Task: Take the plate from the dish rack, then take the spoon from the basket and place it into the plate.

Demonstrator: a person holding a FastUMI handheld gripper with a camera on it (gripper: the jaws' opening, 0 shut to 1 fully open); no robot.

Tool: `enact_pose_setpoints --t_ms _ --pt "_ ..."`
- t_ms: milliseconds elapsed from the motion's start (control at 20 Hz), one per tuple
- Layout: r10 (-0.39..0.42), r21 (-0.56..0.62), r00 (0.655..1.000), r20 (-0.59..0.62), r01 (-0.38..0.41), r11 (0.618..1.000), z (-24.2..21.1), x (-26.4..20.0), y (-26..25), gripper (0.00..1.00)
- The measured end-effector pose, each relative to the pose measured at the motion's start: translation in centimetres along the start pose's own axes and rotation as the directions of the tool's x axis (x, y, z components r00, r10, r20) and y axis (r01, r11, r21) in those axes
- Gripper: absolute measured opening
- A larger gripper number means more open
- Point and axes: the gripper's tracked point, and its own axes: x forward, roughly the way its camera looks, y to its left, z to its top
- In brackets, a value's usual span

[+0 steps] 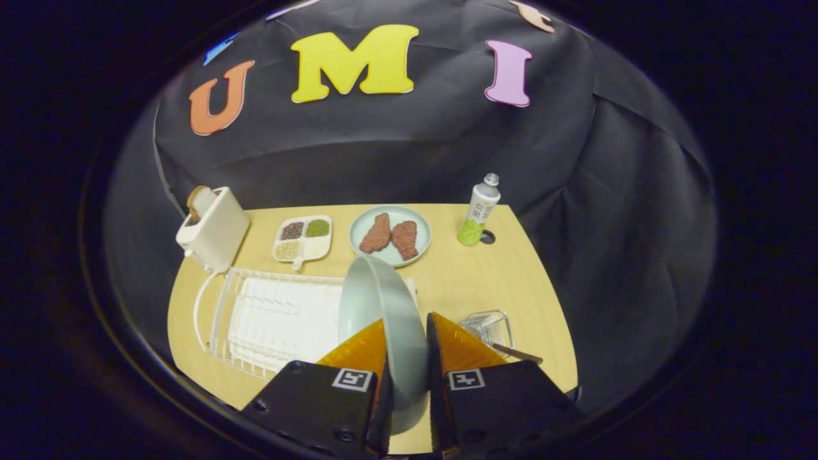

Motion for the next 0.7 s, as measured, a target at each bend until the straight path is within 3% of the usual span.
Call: enact_pose_setpoints --t_ms 300,700 --pt "0.221 0.126 0.975 -0.034 -0.215 0.968 -10.0 -0.9 -0.1 0.29" --pt "0.399 0.242 0.903 -0.159 -0.356 0.902 -22.8 3.4 1.8 0.29"
